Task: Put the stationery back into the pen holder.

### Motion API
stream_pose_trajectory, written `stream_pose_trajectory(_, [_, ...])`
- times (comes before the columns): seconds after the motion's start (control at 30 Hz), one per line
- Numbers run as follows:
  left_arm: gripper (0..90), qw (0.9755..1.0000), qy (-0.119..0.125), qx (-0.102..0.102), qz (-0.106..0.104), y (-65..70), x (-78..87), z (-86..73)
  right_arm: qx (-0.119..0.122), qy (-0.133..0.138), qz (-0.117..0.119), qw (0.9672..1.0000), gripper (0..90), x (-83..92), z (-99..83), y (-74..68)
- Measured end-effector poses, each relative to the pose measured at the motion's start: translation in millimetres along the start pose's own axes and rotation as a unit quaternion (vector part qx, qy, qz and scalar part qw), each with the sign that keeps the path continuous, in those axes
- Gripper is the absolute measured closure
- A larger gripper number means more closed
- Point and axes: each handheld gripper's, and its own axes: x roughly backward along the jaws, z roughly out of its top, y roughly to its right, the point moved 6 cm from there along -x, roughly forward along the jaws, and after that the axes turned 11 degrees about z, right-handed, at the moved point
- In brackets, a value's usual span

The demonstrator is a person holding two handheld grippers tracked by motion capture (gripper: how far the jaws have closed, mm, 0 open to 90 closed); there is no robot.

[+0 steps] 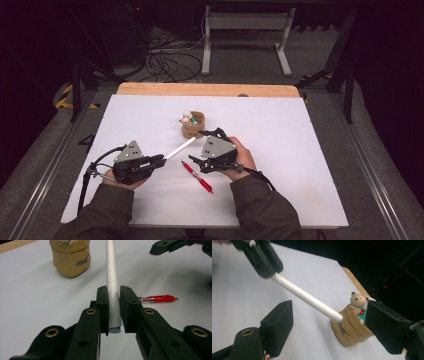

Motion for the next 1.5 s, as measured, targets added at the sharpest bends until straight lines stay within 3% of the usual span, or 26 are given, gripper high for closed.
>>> stream_pose_trajectory(0.27, [78.6, 1.0, 0.005, 0.0, -0.006, 4.2, 2.5, 6.6, 0.071, -0.034, -0.02, 0.9967, 29.0, -5.4, 0.1, -7.0])
stream_pose_trajectory(0.43, [78.6, 0.9999, 0.007, 0.001, -0.01, 5.8, 3.3, 8.7, 0.113, -0.053, -0.038, 0.9914, 33.5, -9.1, -0.1, -10.6])
stream_pose_trajectory(0.5, [78.6, 0.9999, 0.005, 0.004, -0.014, 7.4, 3.3, 8.9, 0.134, -0.064, -0.046, 0.9879, 35.2, -11.0, -0.5, -11.8])
stream_pose_trajectory(0.67, [78.6, 0.9998, 0.001, 0.003, -0.019, 10.8, 1.6, 8.8, 0.198, -0.099, -0.073, 0.9723, 41.3, -16.0, -1.8, -15.7])
stream_pose_trajectory(0.87, [78.6, 0.9997, -0.005, 0.003, -0.022, 12.9, 0.5, 8.0, 0.254, -0.122, -0.098, 0.9545, 46.5, -24.5, -3.3, -22.2])
stream_pose_trajectory(0.9, [78.6, 0.9997, -0.005, 0.003, -0.022, 13.0, 0.3, 7.9, 0.269, -0.133, -0.093, 0.9493, 47.5, -25.0, -3.9, -23.6])
stream_pose_trajectory(0.93, [78.6, 0.9997, -0.006, 0.004, -0.023, 13.1, 0.0, 7.6, 0.277, -0.139, -0.087, 0.9468, 48.9, -26.4, -4.6, -25.7])
stream_pose_trajectory(0.97, [78.6, 0.9997, -0.006, 0.003, -0.022, 12.7, -0.2, 7.4, 0.282, -0.137, -0.104, 0.944, 50.7, -27.9, -3.6, -26.1])
stream_pose_trajectory(1.03, [78.6, 0.9998, -0.007, 0.002, -0.019, 11.7, -0.7, 6.9, 0.303, -0.148, -0.108, 0.9353, 53.2, -31.8, -4.8, -29.7])
stream_pose_trajectory(1.17, [78.6, 0.9997, -0.009, 0.006, -0.021, 11.6, -1.1, 6.2, 0.325, -0.158, -0.115, 0.9252, 57.8, -38.9, -6.6, -35.3])
stream_pose_trajectory(1.37, [78.6, 0.9996, -0.009, 0.007, -0.025, 13.5, -2.3, 6.3, 0.361, -0.175, -0.139, 0.9054, 64.7, -42.7, -6.4, -39.3])
stream_pose_trajectory(1.4, [78.6, 0.9996, -0.009, 0.006, -0.025, 13.6, -2.4, 6.4, 0.361, -0.177, -0.142, 0.9046, 65.3, -42.9, -7.1, -40.0])
stream_pose_trajectory(1.47, [78.6, 0.9996, -0.011, 0.007, -0.026, 13.7, -2.7, 6.1, 0.373, -0.178, -0.146, 0.899, 67.9, -43.5, -6.0, -40.8])
stream_pose_trajectory(1.5, [78.6, 0.9996, -0.012, 0.005, -0.025, 13.3, -2.9, 5.8, 0.373, -0.177, -0.146, 0.8989, 69.6, -44.3, -6.3, -41.8])
